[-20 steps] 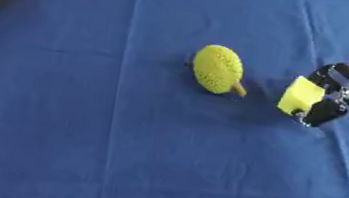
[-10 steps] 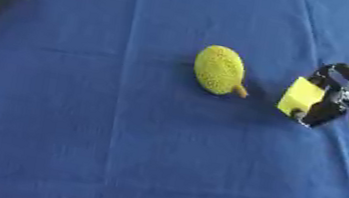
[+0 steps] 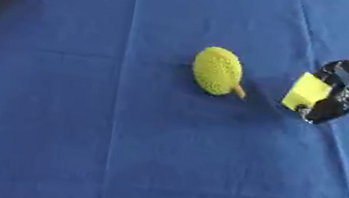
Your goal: Pick up the objects with one hand, pass them to the other hand, and then place them into the box on the other side of the table.
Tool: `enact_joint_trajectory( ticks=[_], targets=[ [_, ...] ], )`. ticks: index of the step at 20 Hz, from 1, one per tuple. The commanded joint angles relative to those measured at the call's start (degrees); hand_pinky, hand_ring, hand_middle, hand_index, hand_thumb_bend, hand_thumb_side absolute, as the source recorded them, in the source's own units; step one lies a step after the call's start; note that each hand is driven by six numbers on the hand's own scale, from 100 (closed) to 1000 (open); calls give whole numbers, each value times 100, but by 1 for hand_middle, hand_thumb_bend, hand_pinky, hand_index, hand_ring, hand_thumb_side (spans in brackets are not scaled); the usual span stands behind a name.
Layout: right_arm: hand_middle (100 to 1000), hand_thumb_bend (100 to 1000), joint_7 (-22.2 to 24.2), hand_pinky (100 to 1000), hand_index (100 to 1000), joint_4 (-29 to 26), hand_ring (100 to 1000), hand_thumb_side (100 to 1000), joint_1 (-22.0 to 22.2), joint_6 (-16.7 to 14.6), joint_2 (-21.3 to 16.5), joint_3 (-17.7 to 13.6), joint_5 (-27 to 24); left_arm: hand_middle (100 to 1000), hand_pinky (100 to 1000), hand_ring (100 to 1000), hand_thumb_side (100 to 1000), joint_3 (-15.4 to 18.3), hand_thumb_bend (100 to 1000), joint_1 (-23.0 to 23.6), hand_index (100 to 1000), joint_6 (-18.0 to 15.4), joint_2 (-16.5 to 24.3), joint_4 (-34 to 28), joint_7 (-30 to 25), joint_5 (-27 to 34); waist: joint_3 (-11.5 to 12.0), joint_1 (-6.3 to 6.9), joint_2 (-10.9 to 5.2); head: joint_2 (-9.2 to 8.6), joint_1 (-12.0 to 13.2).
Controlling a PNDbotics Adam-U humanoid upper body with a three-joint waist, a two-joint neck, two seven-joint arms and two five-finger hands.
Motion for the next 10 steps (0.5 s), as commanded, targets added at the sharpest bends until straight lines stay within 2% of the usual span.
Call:
enact_joint_trajectory(
  ticks=[1,3,4,5,6,7,8,9,10],
  targets=[
    [535,306,-267,764,578,-85,617,100,-6,-141,-107,-226,-87,568,812,635,556,88,100,-52,720,-12,170,-51,-22,14,-24,-5,-177,0,37],
    [529,288,-444,629,572,-85,600,100,-17,-298,-59,-344,-176,569,813,636,553,88,100,-43,720,-14,187,-54,-27,20,-44,-2,-204,16,61],
    [528,286,-537,593,570,-85,596,100,-23,-387,-27,-406,-220,569,813,636,553,91,100,-40,720,-16,196,-57,-29,23,-53,-1,-216,24,72],
    [522,272,-633,460,563,-85,578,100,-49,-481,20,-485,-266,569,813,636,550,94,100,-39,720,-17,208,-60,-30,20,-63,1,-230,33,87],
    [520,265,-725,421,561,-85,573,100,-73,-573,67,-550,-313,568,813,636,549,98,100,-41,721,-19,217,-65,-31,22,-72,2,-242,39,98],
    [517,248,-991,341,559,-85,560,100,-77,-723,128,-578,-401,568,813,636,548,102,100,-48,721,-21,226,-71,-33,23,-77,4,-252,42,103],
    [517,246,-1340,331,559,-85,559,100,-55,-874,188,-556,-538,568,813,636,547,104,100,-57,721,-23,230,-79,-36,31,-79,5,-260,45,105],
    [516,232,-1677,272,558,-85,549,100,-47,-1016,245,-522,-685,568,813,636,546,104,100,-68,720,-25,231,-85,-39,39,-79,9,-270,47,107],
    [516,229,-1971,250,557,-85,543,100,-48,-1149,300,-484,-823,568,813,636,545,101,100,-79,720,-25,234,-92,-44,46,-78,12,-278,47,109]
  ],
)
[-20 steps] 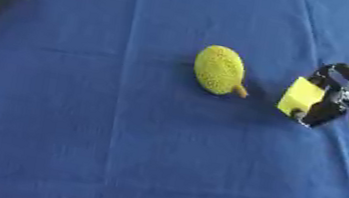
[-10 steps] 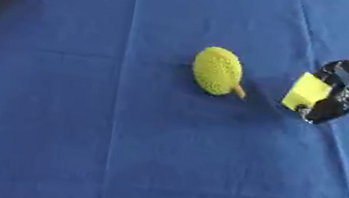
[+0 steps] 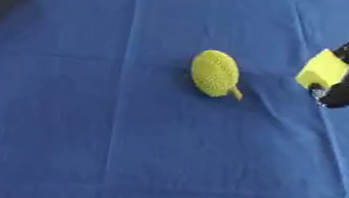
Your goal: Pick up the objects with one hand, pass them to the other hand, and then place them into the box on the other side of the table.
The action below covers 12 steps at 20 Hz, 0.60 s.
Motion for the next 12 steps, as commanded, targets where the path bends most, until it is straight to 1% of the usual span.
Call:
enact_joint_trajectory(
  ticks=[1,3,5,8,10,11,12],
  targets=[
    [514,209,-864,182,555,-85,517,100,-42,-412,43,-26,-399,569,813,636,543,81,100,-99,720,-13,227,-96,-21,43,-9,14,-145,2,24],
    [514,195,-1294,161,556,-85,504,100,-99,-691,164,45,-589,568,813,636,541,75,100,-120,720,-13,235,-107,-33,48,-9,24,-165,5,33],
    [513,170,-1627,148,555,-85,493,100,-164,-905,265,117,-714,568,812,636,538,71,100,-139,720,-10,244,-115,-44,51,-8,32,-183,1,36],
    [513,164,-1982,138,554,-85,479,100,-316,-1163,429,238,-877,568,811,636,535,60,100,-173,720,-6,261,-130,-67,54,-8,41,-214,13,39],
    [513,153,-2120,138,554,-85,473,100,-437,-1289,535,335,-950,568,809,636,534,53,100,-203,721,-7,267,-148,-86,62,-4,49,-233,21,42],
    [512,220,-2175,142,553,-85,469,100,-507,-1337,594,385,-984,568,807,635,566,49,100,-220,721,-11,272,-163,-98,68,-2,53,-245,24,43],
    [511,125,-2235,143,553,-85,467,100,-589,-1377,666,443,-1026,568,807,635,532,45,100,-240,721,-15,278,-183,-112,76,2,57,-256,28,40]
  ],
)
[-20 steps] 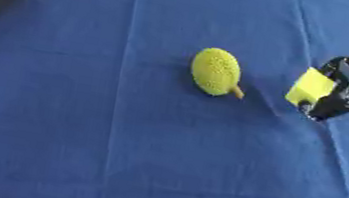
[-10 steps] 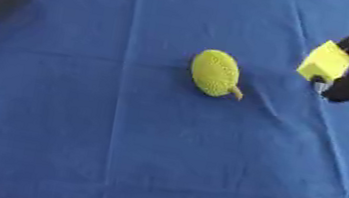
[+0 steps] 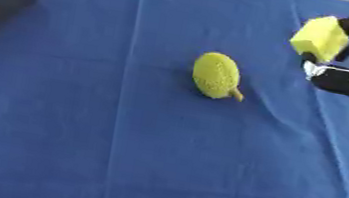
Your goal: Pick up the objects with one hand, pass them to the other hand, and then place them into the box on the other side of the table.
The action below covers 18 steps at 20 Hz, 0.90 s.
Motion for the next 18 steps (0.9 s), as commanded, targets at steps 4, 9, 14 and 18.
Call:
enact_joint_trajectory(
  ticks=[4,9,14,18],
  targets=[
    [507,100,-466,161,549,-85,458,100,-456,-216,289,287,-273,569,806,636,530,25,100,-226,722,-31,241,-258,-117,64,36,34,-176,33,-1],
    [508,100,-805,189,549,-85,459,100,-833,-321,551,557,-370,569,805,635,538,5,100,-352,723,-62,283,-558,-252,133,78,35,-199,48,-16],
    [507,100,-912,197,548,-85,460,100,-1167,-268,825,832,-301,571,805,637,552,0,100,-445,726,-106,320,-926,-374,246,123,22,-213,66,-40],
    [507,100,-995,206,548,-85,465,100,-1390,-241,999,1029,-186,576,807,642,570,-60,100,-597,730,-128,367,-1320,-587,301,168,19,-230,96,-88]
  ],
)
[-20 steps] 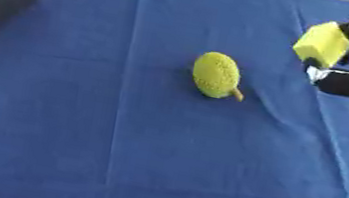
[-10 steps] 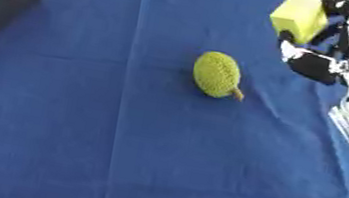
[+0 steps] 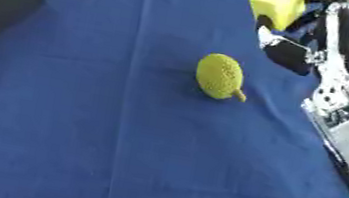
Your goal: Pick up the objects with one hand, pass them to the other hand, and then place them into the box on the other side of the table.
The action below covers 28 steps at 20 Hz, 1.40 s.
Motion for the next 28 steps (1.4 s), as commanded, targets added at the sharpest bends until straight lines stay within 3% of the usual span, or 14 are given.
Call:
enact_joint_trajectory(
  ticks=[1,9,28],
  targets=[
    [507,100,-85,207,548,-85,465,100,-154,49,41,105,44,577,807,643,575,-20,100,-223,731,-9,214,-400,-210,62,28,-1,-178,49,-57],
    [506,100,-281,212,547,-85,467,100,-347,-18,187,452,-83,585,811,652,597,-258,100,-824,736,-183,123,-716,-997,64,159,13,-233,125,-115],
    [508,100,-10,217,550,-85,467,100,-625,-14,334,1048,-117,615,816,684,306,-1399,100,-1902,756,142,-286,-717,-2780,-905,250,49,-273,178,-81]
  ],
)
